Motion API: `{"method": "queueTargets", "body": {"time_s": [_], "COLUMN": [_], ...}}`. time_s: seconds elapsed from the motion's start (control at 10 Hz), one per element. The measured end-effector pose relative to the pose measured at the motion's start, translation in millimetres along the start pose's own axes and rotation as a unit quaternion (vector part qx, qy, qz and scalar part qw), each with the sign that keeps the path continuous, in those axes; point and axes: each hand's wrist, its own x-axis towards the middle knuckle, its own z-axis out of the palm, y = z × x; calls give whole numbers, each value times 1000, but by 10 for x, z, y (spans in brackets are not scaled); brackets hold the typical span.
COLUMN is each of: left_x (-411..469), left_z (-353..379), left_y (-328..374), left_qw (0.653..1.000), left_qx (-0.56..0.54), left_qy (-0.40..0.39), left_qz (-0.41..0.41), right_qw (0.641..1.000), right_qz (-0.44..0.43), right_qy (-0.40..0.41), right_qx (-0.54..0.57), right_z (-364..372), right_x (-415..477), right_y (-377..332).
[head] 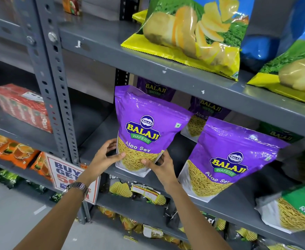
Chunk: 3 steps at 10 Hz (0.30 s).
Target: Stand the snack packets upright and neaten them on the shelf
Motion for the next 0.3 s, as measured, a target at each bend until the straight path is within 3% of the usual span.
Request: {"method": "queueTargets", "body": {"time_s": [0.1, 0.2, 0.3], "left_x": [-11, -88, -326], "left_z": [2, 50, 207], "left_y": [-27, 84, 295], "left_qw": [1000, 997, 958], "left_qx": [11, -37, -78], "left_qy": [-5, 64, 224], "left_qz": [9, 26, 161], "right_qw": [1000, 999, 994], "right_qz": [0, 15, -26], "right_qy": [-6, 9, 70], "right_qx": [0, 45, 85], "right_z": [4, 32, 34], "right_x": [-45, -146, -465], "right_y": [-32, -166, -291]}}
